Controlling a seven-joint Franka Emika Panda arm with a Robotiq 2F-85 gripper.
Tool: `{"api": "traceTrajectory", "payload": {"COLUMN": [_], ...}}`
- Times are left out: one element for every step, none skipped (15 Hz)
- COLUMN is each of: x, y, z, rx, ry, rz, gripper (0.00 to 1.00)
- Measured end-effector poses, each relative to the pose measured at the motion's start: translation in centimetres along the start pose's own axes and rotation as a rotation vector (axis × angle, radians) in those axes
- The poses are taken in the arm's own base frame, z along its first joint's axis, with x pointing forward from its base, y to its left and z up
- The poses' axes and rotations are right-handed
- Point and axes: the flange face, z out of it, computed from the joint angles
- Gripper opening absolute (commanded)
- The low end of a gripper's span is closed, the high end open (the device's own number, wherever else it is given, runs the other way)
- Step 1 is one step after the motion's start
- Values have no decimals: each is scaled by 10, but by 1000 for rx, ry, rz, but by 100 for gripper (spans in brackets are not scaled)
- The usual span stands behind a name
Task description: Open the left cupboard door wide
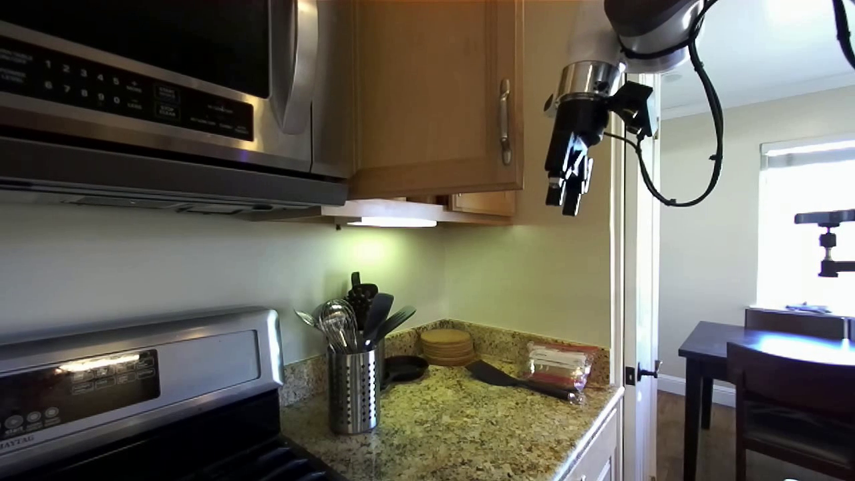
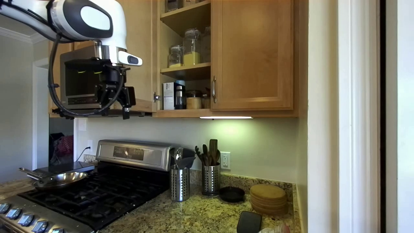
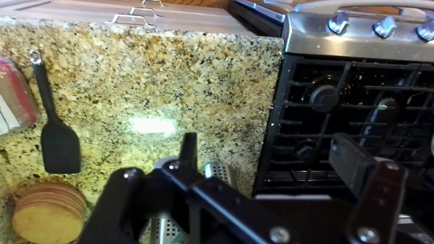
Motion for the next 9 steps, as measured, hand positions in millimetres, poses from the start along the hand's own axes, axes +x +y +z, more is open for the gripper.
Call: {"api": "traceTrajectory", "payload": {"x": [0, 0, 1, 3, 8, 13, 21, 29, 36], "y": [7, 12, 16, 19, 21, 21, 22, 22, 21], "z": [0, 0, 0, 0, -1, -2, -4, -5, -8], "rx": [-13, -25, -33, -39, -43, -45, -48, -50, -51], "ry": [-1, -1, 1, 9, 36, 68, 113, 160, 204], "rz": [16, 30, 39, 47, 59, 68, 79, 87, 95], "gripper": [100, 100, 100, 100, 100, 100, 100, 100, 100]}}
